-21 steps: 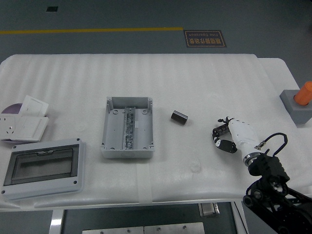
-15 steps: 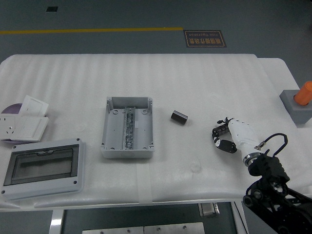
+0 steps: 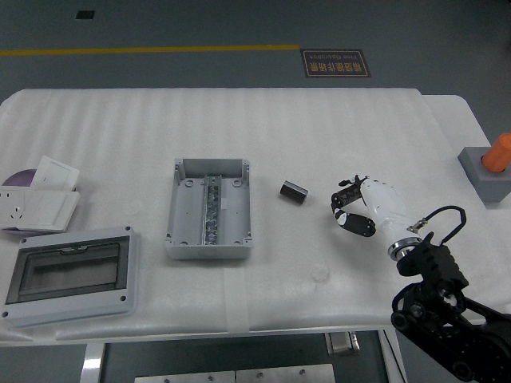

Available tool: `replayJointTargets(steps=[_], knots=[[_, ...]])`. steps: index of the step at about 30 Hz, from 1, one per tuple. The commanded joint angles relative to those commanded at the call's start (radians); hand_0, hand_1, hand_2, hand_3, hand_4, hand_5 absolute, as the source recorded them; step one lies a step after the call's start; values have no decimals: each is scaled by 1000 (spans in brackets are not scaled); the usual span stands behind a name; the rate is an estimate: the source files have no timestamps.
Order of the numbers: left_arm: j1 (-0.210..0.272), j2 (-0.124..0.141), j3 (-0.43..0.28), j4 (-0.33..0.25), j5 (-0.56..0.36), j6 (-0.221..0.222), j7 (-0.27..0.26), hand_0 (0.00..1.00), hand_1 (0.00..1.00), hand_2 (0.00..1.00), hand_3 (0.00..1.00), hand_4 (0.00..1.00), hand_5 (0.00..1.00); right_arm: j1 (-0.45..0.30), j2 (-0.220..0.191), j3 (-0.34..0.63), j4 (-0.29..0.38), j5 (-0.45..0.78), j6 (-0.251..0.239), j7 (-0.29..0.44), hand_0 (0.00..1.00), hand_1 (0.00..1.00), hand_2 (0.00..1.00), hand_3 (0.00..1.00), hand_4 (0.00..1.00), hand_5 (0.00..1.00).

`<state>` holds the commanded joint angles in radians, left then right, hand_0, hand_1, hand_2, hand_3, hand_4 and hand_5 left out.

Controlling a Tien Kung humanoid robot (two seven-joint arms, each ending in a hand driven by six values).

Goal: Pick up the battery,place it into the box

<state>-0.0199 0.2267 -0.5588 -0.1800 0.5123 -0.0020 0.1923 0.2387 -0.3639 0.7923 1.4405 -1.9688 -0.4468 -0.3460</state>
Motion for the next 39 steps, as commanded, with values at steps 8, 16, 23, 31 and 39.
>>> replayJointTargets(steps=[8,16,23,31,39], knots=[[2,3,-16,0,18,1,9,579,628,529,547,670,207,159,51,-155,44,182,-29,88,508,584,641,695,264,106],[2,5,-21,0,28,0,15,578,626,528,546,677,205,288,109,-286,31,304,67,133,529,592,647,701,271,113],[3,6,-27,0,35,-1,19,578,628,528,547,680,205,332,131,-332,-6,337,178,161,569,637,671,721,330,146],[3,6,-33,0,43,-3,20,578,627,525,543,688,201,348,142,-343,-15,341,177,172,708,732,759,836,538,220],[1,8,-32,0,46,-4,19,578,627,520,539,692,182,352,148,-362,-31,336,186,166,713,735,760,856,558,226]])
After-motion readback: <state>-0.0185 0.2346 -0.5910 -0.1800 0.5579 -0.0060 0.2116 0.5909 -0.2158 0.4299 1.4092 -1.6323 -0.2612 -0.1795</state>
